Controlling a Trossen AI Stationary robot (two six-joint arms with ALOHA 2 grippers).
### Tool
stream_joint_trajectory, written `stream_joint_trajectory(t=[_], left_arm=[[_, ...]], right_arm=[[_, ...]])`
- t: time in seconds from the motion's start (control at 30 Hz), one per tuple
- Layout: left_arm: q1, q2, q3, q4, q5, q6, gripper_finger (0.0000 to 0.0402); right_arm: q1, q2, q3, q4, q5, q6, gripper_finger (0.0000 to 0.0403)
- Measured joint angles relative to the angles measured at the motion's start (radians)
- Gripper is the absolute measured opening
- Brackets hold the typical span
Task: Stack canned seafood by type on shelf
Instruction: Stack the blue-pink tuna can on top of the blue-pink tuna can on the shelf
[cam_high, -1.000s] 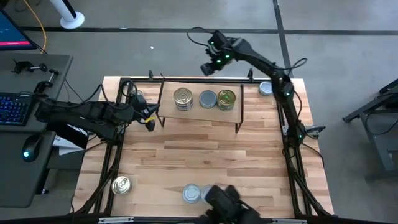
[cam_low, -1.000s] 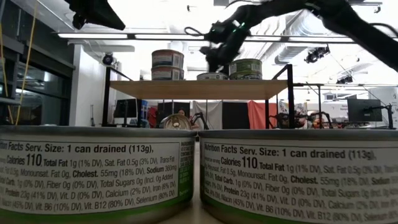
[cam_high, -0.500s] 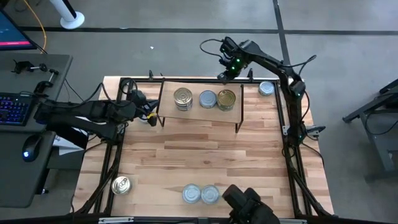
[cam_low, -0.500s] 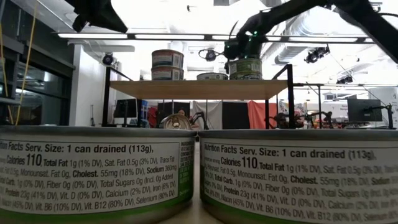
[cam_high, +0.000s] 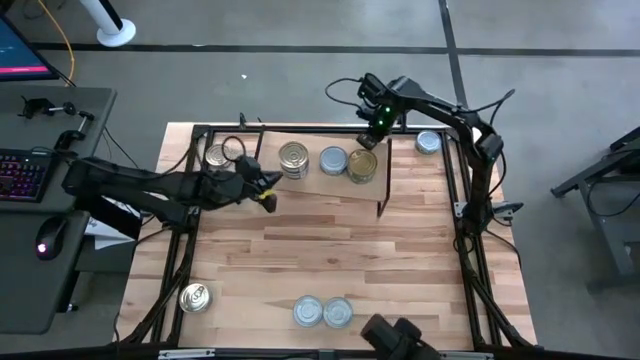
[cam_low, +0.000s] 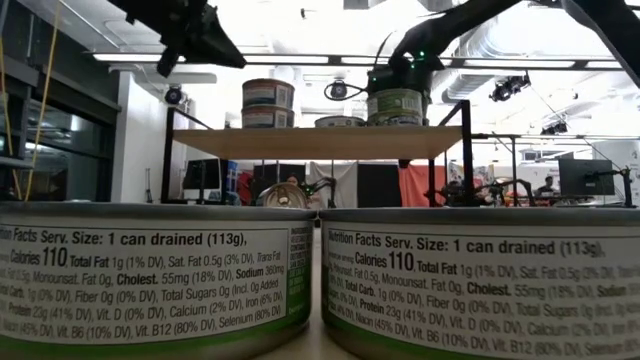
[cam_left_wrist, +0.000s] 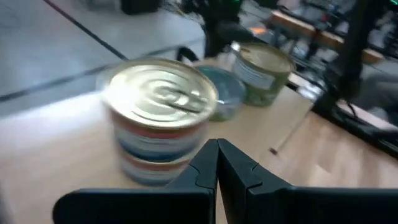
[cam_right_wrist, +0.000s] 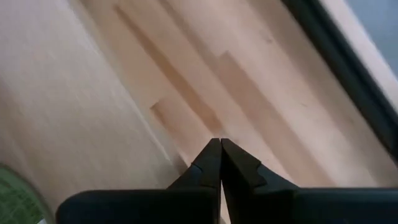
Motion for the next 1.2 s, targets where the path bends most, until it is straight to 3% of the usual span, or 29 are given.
stream_joint_trajectory(t=[0.17, 0.27, 0.57, 0.77, 1.2], left_arm=[[-0.024, 0.032, 0.000, 0.039, 0.157, -0.016, 0.0000], [-0.046, -0.005, 0.000, 0.052, 0.192, -0.016, 0.0000], [-0.063, -0.240, 0.001, 0.051, 0.100, 0.085, 0.0000], [-0.063, -0.355, 0.002, 0.036, 0.047, 0.160, 0.0000], [-0.063, -0.409, 0.002, -0.047, -0.012, 0.081, 0.0000]], right_arm=[[0.074, -0.005, -0.023, -0.011, 0.000, -0.003, 0.0000], [0.138, -0.005, -0.023, 0.003, -0.007, -0.011, 0.0000], [0.305, -0.004, -0.024, 0.113, -0.025, -0.006, 0.0000], [0.361, -0.004, -0.024, 0.211, -0.099, -0.005, 0.0000], [0.259, 0.001, -0.024, 0.579, -0.093, -0.053, 0.0005]])
